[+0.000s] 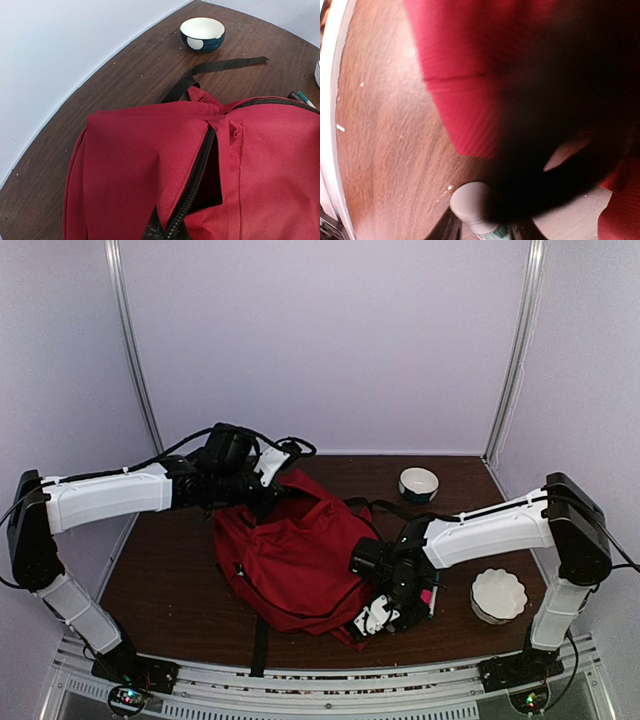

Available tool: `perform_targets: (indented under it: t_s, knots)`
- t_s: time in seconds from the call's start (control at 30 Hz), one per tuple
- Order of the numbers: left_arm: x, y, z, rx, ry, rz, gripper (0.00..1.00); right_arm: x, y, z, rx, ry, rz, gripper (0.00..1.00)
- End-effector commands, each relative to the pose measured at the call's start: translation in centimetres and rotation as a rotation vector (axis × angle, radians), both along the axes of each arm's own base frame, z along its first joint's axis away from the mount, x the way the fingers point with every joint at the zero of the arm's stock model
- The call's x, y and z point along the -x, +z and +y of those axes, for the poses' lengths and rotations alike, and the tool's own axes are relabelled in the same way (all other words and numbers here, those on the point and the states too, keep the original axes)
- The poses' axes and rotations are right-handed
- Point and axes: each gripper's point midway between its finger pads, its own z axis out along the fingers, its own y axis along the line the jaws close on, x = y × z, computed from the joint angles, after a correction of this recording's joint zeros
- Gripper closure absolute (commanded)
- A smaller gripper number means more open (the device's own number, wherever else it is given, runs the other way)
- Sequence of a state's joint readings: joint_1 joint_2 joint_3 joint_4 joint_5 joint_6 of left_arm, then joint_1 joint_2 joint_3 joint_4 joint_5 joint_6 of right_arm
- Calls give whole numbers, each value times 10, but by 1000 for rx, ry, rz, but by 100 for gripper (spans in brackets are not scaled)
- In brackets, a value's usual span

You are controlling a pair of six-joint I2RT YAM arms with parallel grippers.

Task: Pack the student bag
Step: Pick up the glue stick from the center of the board, then place the glue stick in the lower front pocket of the bag.

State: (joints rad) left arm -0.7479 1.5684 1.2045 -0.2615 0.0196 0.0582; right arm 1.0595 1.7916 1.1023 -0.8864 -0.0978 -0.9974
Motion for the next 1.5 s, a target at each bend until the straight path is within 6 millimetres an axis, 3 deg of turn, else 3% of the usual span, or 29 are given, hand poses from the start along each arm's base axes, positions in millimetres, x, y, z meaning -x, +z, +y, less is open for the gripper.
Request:
perform_targets:
  t_s: [0.0,0.17,0.3,0.43,0.57,0.67,0.8,1.0,1.1,1.47]
  knots:
    - [-2,42,-8,80,-20,-75,100,5,0,-4,9,-35,31,74]
    - [-1,44,-8,83,-23,-77,100,9,13,0,-28,-34,40,82]
    - [-1,44,-8,82,-21,-79,100,10,40,8,-73,-20,26,83]
    - [-2,44,-7,80,-21,-80,100,24,89,21,-132,24,57,84]
    - [-1,44,-8,80,-27,-79,100,35,157,38,-236,81,99,85]
    - [0,43,-9,82,-34,-74,100,15,198,60,-332,95,-4,87]
    - [0,45,-10,79,-37,-70,100,-34,228,103,-505,51,-228,87]
    - [4,47,-13,98,-59,-57,100,-90,239,154,-643,-4,-408,88]
    - [7,50,-16,114,-73,-44,100,-110,235,174,-654,6,-465,88]
    - [15,63,-19,165,-108,-26,100,-162,197,205,-629,44,-661,89]
